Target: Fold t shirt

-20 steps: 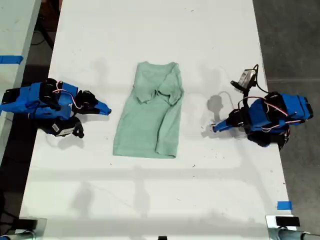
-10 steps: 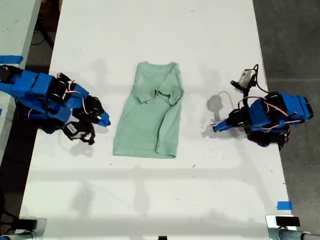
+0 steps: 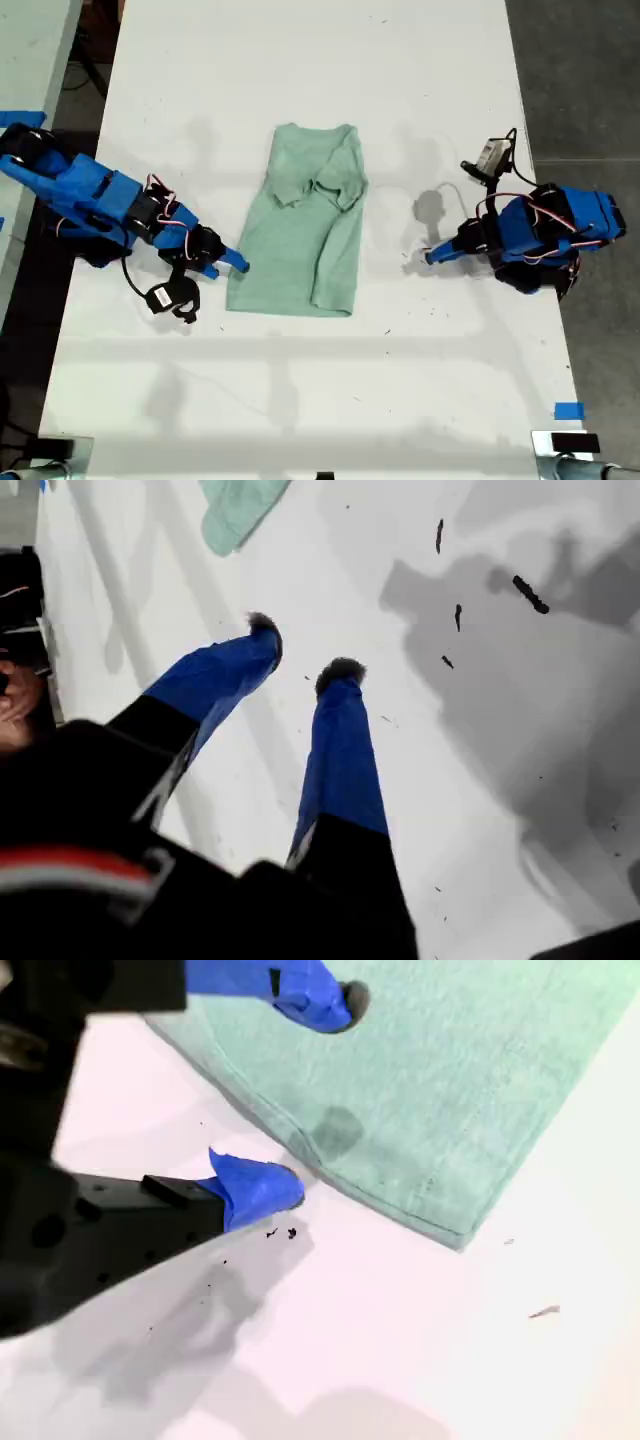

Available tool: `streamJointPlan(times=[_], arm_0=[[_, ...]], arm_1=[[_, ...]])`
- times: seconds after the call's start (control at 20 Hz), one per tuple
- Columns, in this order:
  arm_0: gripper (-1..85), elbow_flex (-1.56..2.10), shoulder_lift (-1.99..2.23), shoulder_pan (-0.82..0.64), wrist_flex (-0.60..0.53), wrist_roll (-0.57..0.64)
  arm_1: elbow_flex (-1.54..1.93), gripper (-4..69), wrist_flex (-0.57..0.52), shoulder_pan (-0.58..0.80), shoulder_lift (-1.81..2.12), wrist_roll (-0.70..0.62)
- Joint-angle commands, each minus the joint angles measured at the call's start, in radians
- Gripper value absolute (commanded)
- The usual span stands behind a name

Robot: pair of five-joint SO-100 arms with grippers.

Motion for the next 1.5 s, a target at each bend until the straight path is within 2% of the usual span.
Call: streamJointPlan(times=[0.0,0.2,0.3,0.65,0.7,0.75,0.8,0.85,0.9,1.25,1.3,1.35,1.4,1.45], arm_0=[[24.4,0.048,-0.017,-0.097,-0.083,0.072],[24.1,0.02,-0.219,-0.132,-0.176,0.086],[23.9,-0.035,-0.295,-0.118,-0.186,0.081],[22.2,-0.109,-0.247,-0.026,-0.078,0.026],[17.2,-0.104,-0.247,-0.023,-0.089,0.028],[7.4,-0.089,-0.242,-0.025,-0.109,0.018],[3.5,-0.072,-0.236,-0.032,-0.135,0.02],[7.4,-0.066,-0.235,-0.043,-0.147,0.026],[17.3,-0.069,-0.244,-0.049,-0.153,0.041],[20.9,-0.106,-0.324,-0.055,-0.186,0.087],[17.0,-0.112,-0.339,-0.054,-0.199,0.098],[5.9,-0.11,-0.35,-0.054,-0.213,0.094],[0.1,-0.11,-0.362,-0.058,-0.229,0.098],[0.0,-0.117,-0.371,-0.058,-0.232,0.1]], arm_1=[[-0.009,11.8,0.008,0.002,0.009,-0.008],[-0.018,11.8,0.018,-0.002,0.009,-0.006],[-0.02,11.8,0.021,-0.002,0.009,-0.006],[-0.023,11.9,0.026,0.0,0.009,-0.011],[-0.023,11.9,0.026,0.0,0.009,-0.011],[-0.023,11.9,0.026,0.0,0.009,-0.011],[-0.023,11.9,0.026,0.0,0.009,-0.009],[-0.025,12.0,0.026,0.0,0.009,-0.008],[-0.025,12.0,0.026,-0.002,0.009,-0.008],[-0.026,12.1,0.031,0.002,0.009,-0.011],[-0.028,12.1,0.031,0.002,0.009,-0.011],[-0.029,12.1,0.032,0.002,0.009,-0.011],[-0.032,12.1,0.035,0.002,0.009,-0.012],[-0.034,12.1,0.035,0.002,0.009,-0.012]])
